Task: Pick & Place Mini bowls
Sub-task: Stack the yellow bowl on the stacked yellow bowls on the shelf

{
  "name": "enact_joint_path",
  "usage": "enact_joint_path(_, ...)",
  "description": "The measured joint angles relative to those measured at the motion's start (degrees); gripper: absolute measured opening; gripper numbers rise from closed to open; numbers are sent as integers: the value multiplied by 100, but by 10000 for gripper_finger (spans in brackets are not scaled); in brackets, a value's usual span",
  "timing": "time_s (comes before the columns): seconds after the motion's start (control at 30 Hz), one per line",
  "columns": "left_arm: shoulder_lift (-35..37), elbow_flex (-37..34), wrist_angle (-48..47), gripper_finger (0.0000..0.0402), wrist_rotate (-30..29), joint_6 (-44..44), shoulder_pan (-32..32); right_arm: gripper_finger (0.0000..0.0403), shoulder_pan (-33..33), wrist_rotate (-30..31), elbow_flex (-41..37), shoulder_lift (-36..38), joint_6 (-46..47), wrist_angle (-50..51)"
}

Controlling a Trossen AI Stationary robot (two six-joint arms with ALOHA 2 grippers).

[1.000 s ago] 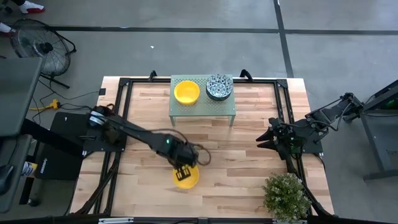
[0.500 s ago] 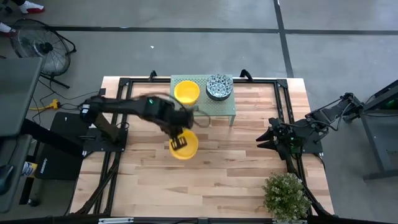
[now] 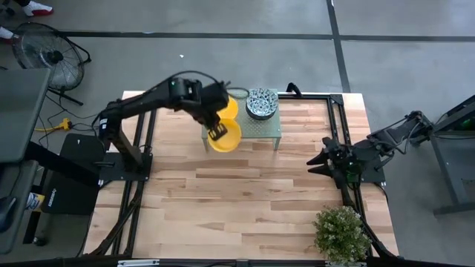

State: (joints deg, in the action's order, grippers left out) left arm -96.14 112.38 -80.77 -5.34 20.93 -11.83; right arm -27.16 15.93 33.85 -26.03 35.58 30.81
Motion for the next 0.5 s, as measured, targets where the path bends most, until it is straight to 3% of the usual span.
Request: enact_joint_path(0.5, 0, 55, 233, 0, 380, -420, -1507, 133, 2, 45, 0, 364, -99, 155)
